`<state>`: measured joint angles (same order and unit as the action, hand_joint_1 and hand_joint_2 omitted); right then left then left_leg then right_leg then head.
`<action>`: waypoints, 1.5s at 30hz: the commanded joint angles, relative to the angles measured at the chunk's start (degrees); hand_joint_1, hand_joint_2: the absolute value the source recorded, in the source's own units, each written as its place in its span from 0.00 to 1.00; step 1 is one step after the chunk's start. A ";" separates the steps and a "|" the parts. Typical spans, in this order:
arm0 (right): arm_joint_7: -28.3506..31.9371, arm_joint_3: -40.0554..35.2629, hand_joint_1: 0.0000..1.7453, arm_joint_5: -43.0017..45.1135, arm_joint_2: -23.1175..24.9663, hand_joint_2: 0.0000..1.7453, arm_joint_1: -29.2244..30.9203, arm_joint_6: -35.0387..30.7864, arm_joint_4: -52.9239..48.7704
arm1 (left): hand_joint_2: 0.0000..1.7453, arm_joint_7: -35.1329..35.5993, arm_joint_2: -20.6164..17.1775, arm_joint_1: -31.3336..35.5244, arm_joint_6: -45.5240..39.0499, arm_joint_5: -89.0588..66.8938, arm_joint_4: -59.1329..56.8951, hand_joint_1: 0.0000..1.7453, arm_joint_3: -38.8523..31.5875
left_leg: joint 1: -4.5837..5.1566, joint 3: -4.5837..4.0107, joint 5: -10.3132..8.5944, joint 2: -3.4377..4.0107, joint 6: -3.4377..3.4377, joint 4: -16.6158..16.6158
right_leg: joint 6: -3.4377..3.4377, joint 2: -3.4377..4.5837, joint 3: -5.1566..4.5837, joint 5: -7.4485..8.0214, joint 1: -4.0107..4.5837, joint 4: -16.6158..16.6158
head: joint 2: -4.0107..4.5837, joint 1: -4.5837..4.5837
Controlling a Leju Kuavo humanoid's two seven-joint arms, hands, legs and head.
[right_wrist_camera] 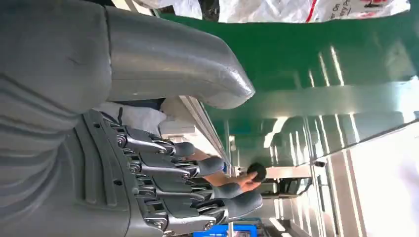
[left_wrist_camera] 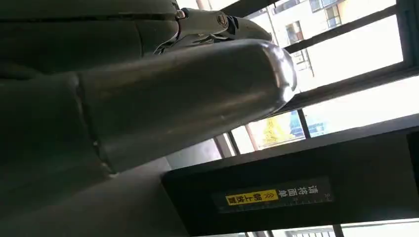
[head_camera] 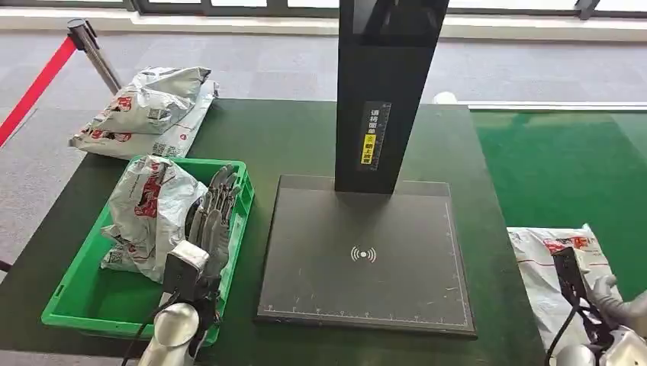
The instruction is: Moved the parcel from conveyor to table for the left to box.
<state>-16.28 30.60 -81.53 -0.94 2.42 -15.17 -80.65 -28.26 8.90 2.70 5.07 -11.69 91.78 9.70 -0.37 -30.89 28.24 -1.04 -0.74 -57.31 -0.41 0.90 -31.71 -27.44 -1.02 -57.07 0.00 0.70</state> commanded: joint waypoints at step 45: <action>11.28 -3.81 1.00 3.92 0.21 1.00 10.80 -3.33 33.66 | 1.00 1.32 -2.96 1.00 -0.26 2.44 -3.56 0.00 -0.48 | -0.09 -0.62 -0.16 0.74 0.19 -0.04 | -0.26 0.57 -0.08 0.51 0.10 0.20 | 0.00 0.02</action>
<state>-4.89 33.93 -80.35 -4.49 11.39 -19.19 -44.61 -26.99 8.37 3.72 5.05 -9.57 89.35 9.66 -0.40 -31.19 28.11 -0.60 -0.50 -57.43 -0.79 1.29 -31.60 -27.03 -0.94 -56.87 0.00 0.72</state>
